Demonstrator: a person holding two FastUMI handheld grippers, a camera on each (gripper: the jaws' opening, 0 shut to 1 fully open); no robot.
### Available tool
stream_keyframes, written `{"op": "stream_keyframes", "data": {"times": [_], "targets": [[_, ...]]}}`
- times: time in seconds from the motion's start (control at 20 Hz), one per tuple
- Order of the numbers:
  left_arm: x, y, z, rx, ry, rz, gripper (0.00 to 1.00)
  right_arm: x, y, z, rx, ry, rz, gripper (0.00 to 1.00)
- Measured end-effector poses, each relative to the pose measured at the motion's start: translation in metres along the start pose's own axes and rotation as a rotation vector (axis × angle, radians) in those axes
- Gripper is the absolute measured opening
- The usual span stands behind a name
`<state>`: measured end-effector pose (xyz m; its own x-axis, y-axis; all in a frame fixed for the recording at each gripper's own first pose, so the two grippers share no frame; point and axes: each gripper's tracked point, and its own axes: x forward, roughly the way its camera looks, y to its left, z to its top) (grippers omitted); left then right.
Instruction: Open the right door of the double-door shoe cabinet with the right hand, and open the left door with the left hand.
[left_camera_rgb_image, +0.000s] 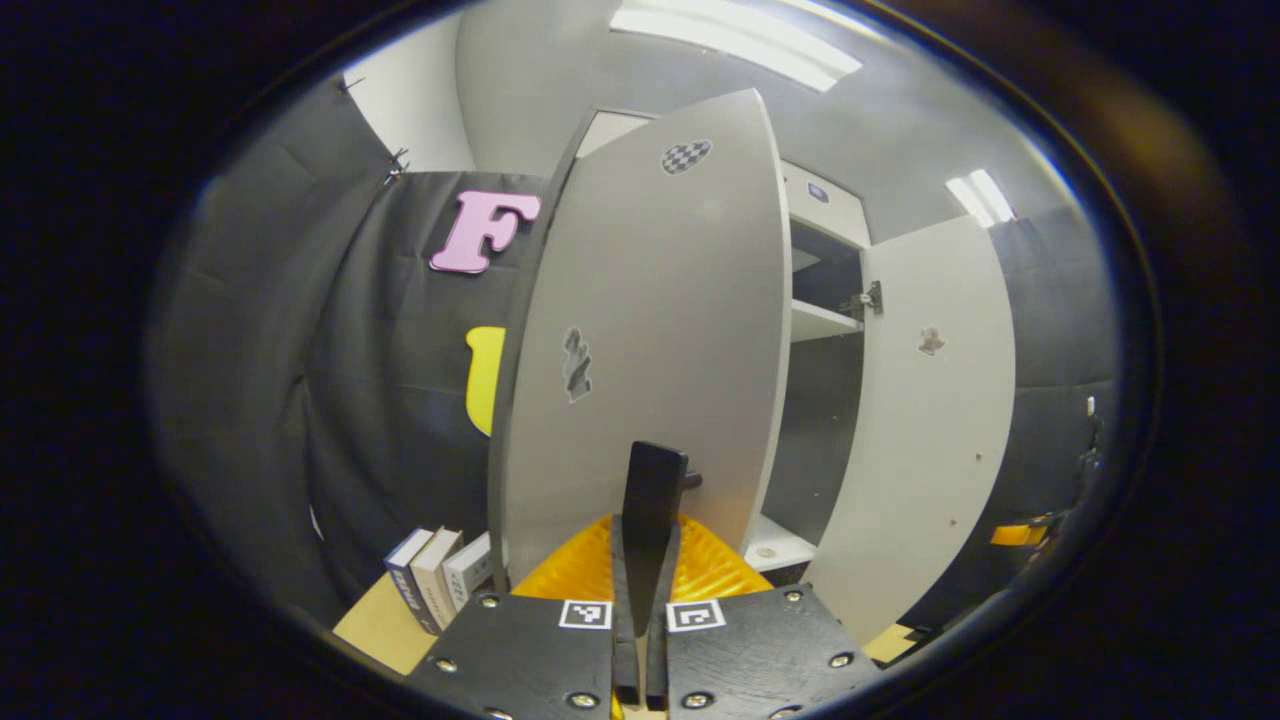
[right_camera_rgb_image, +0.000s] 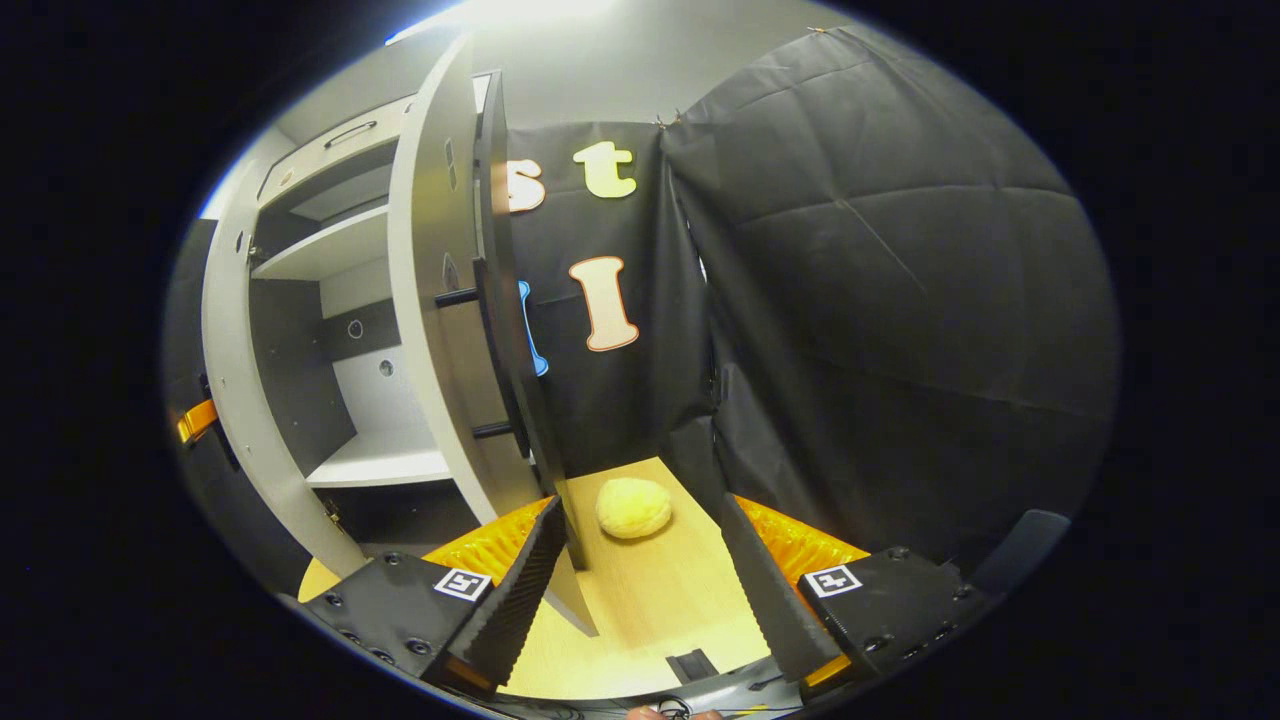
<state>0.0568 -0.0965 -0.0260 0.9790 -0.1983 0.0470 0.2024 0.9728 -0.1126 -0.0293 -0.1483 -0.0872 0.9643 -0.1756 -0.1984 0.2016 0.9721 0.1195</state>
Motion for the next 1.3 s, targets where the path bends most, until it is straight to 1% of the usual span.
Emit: {"op": "stream_keyframes", "data": {"times": [0.1, 0.25, 0.35, 0.45, 0.5, 0.6, 0.65, 0.7, 0.75, 0.85, 0.9, 0.95, 1.1, 1.15, 1.2, 1.3], "targets": [[-0.001, 0.0, 0.005, 0.002, -0.005, 0.012, 0.05, -0.005, 0.007, 0.0, 0.003, -0.007, 0.006, 0.98], [-0.004, 0.002, 0.007, -0.067, -0.021, -0.003, 0.05, -0.007, 0.02, 0.001, 0.0, -0.015, 0.025, 0.98], [-0.006, 0.007, 0.012, -0.083, -0.042, -0.001, 0.04, -0.008, 0.029, 0.004, -0.013, -0.019, 0.039, 0.98], [-0.007, 0.014, 0.016, -0.078, -0.059, 0.027, 0.04, -0.011, 0.036, 0.007, -0.032, -0.028, 0.05, 0.98], [-0.004, 0.023, 0.015, -0.072, -0.062, 0.049, 0.01, -0.014, 0.039, 0.007, -0.04, -0.033, 0.053, 0.98], [-0.007, 0.049, 0.012, -0.079, -0.052, 0.11, 0.01, -0.018, 0.043, 0.004, -0.045, -0.03, 0.056, 0.98], [-0.007, 0.04, 0.013, -0.124, -0.056, 0.071, 0.01, -0.019, 0.046, 0.004, -0.044, -0.027, 0.059, 0.98], [-0.005, 0.018, 0.012, -0.176, -0.048, 0.014, 0.01, -0.02, 0.048, 0.003, -0.044, -0.023, 0.058, 0.98], [-0.01, 0.009, 0.014, -0.163, -0.045, 0.011, 0.01, -0.021, 0.049, 0.002, -0.047, -0.019, 0.057, 0.98], [-0.01, -0.006, 0.013, -0.068, -0.022, 0.04, 0.01, -0.024, 0.054, -0.001, -0.053, -0.011, 0.053, 0.98], [-0.007, -0.008, 0.011, -0.057, -0.013, 0.043, 0.01, -0.026, 0.057, -0.004, -0.051, -0.006, 0.055, 0.93], [-0.007, -0.001, 0.01, -0.058, -0.012, 0.048, 0.0, -0.03, 0.059, -0.006, -0.048, -0.001, 0.056, 0.98], [-0.008, 0.003, 0.008, -0.09, -0.009, 0.053, 0.01, -0.041, 0.069, -0.006, -0.054, 0.01, 0.062, 0.98], [-0.008, 0.001, 0.008, -0.098, -0.008, 0.053, 0.01, -0.042, 0.072, -0.004, -0.062, 0.01, 0.069, 0.93], [-0.009, -0.001, 0.009, -0.109, -0.007, 0.045, 0.01, -0.041, 0.076, -0.002, -0.072, 0.007, 0.076, 0.98], [-0.009, 0.005, 0.008, -0.1, -0.005, 0.056, 0.01, -0.043, 0.081, 0.0, -0.078, 0.0, 0.095, 0.98]]}}
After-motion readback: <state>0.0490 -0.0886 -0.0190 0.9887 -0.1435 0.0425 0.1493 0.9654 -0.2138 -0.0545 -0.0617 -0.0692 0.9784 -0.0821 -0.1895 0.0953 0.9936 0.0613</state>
